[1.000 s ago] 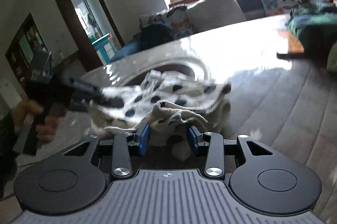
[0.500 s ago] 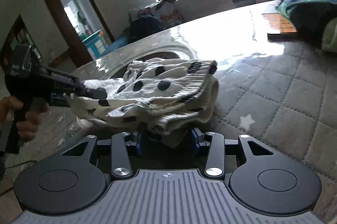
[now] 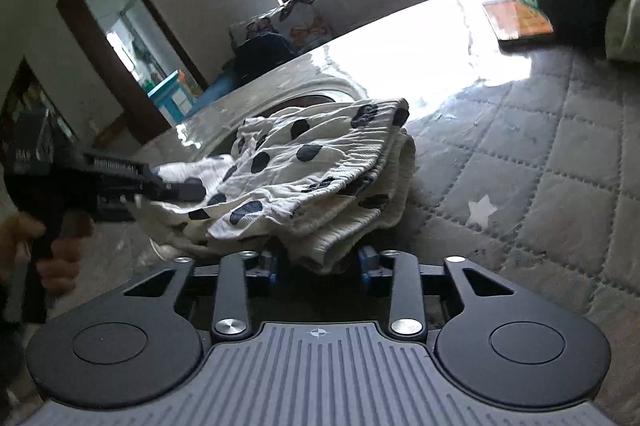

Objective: Fold clothes

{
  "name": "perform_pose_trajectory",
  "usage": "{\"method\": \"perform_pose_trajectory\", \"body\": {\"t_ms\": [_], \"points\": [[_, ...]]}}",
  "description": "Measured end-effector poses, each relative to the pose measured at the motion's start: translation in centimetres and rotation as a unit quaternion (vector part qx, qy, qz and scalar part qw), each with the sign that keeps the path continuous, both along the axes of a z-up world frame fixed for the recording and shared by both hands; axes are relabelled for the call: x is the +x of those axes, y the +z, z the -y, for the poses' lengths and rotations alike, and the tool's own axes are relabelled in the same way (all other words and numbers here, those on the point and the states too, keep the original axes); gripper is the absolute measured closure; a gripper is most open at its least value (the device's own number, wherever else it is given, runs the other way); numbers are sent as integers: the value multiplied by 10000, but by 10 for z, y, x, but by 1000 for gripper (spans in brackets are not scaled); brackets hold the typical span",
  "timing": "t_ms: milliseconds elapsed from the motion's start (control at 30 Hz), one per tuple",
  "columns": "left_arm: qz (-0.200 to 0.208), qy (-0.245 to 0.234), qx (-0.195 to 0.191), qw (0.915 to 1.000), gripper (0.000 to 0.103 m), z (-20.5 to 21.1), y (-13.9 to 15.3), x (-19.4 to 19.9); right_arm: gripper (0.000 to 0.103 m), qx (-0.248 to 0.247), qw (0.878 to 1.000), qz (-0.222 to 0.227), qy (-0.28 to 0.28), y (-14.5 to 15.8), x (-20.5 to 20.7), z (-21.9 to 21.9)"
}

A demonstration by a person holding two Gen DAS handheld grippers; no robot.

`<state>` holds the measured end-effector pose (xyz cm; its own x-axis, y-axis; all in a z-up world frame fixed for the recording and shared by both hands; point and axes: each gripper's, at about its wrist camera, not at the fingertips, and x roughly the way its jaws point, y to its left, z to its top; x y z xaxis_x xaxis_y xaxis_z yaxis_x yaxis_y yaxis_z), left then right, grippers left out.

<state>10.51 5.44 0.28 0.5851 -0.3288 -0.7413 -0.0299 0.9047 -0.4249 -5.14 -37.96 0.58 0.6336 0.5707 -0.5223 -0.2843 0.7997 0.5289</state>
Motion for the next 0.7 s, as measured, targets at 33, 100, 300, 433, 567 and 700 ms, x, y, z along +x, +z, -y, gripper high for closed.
{"method": "perform_pose_trajectory", "body": {"t_ms": [33,100,300,433,567,700], "points": [[25,15,14,10000,85,-1,2,0,84,66,10000,-12,-4,1,1,2],[96,43,-2,9999,85,-2,7,-1,85,76,9999,115,-8,9,1,4],[440,-17,14,9990,85,4,30,-3,87,30,9985,549,7,35,3,5],[597,-65,-24,9982,85,8,42,-3,87,-57,9967,811,-22,53,8,6],[539,-46,-35,9985,85,8,37,-1,87,-145,9970,764,21,53,11,6],[370,3,-26,9993,85,5,25,-1,83,-209,9984,519,105,36,8,2]]}}
